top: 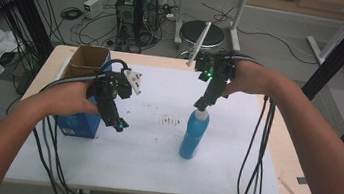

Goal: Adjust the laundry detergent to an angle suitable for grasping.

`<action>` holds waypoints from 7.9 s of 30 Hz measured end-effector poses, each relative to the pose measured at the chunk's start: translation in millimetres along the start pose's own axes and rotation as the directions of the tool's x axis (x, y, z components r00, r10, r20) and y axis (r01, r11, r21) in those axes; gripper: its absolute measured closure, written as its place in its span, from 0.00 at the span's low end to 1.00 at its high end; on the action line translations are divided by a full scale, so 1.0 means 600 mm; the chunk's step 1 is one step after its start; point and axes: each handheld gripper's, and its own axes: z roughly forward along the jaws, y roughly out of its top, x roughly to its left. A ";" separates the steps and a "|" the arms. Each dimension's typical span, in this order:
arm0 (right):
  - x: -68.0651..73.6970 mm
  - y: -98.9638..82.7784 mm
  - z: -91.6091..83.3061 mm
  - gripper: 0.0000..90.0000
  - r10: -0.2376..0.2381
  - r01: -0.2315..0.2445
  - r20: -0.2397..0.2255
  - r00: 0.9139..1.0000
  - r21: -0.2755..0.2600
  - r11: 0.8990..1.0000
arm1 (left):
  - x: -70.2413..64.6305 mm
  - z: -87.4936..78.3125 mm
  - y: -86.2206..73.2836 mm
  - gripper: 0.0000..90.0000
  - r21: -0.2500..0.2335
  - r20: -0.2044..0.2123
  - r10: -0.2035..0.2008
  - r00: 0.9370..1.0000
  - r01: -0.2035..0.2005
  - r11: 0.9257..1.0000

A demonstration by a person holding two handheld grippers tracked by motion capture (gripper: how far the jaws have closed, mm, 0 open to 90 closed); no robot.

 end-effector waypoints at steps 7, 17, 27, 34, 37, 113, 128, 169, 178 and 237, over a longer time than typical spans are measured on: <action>-0.001 -0.054 -0.027 0.03 0.053 -0.052 0.027 0.998 -0.028 0.998 | 0.004 0.003 0.005 0.11 -0.001 -0.010 -0.004 1.000 0.004 1.000; -0.004 -0.100 -0.030 0.03 0.084 -0.084 0.050 0.995 -0.001 0.996 | 0.018 0.020 0.005 0.11 -0.047 -0.041 -0.056 0.998 0.054 0.997; -0.003 -0.121 -0.023 0.03 0.097 -0.096 0.048 0.994 -0.021 0.995 | 0.025 0.050 -0.006 0.11 -0.194 -0.067 -0.189 0.980 0.173 0.966; -0.002 -0.132 -0.022 0.03 0.108 -0.106 0.051 0.993 -0.039 0.994 | 0.035 0.059 -0.025 0.11 -0.323 -0.078 -0.260 0.962 0.222 0.920; -0.003 -0.140 -0.020 0.03 0.113 -0.110 0.051 0.992 -0.054 0.992 | 0.038 0.063 -0.035 0.11 -0.379 -0.082 -0.305 0.949 0.253 0.890; -0.001 -0.184 -0.011 0.03 0.150 -0.145 0.060 0.987 -0.080 0.986 | -0.188 0.275 0.031 0.11 -0.926 -0.185 -0.850 0.493 0.204 0.319; 0.000 -0.180 -0.010 0.03 0.142 -0.137 0.062 0.988 -0.076 0.988 | -0.228 0.316 0.072 0.11 -0.911 -0.163 -0.814 0.557 0.232 0.340; -0.003 -0.189 -0.010 0.03 0.148 -0.143 0.060 0.987 -0.085 0.986 | -0.181 0.365 0.163 0.11 -0.887 -0.139 -0.821 0.553 0.299 0.352; -0.005 -0.194 -0.012 0.03 0.155 -0.149 0.059 0.986 -0.087 0.985 | -0.170 0.372 0.167 0.11 -0.884 -0.128 -0.827 0.548 0.315 0.345; -0.006 -0.193 -0.011 0.03 0.136 -0.130 0.065 0.989 -0.095 0.987 | -0.173 0.374 0.170 0.41 -0.892 -0.120 -0.826 0.551 0.306 0.333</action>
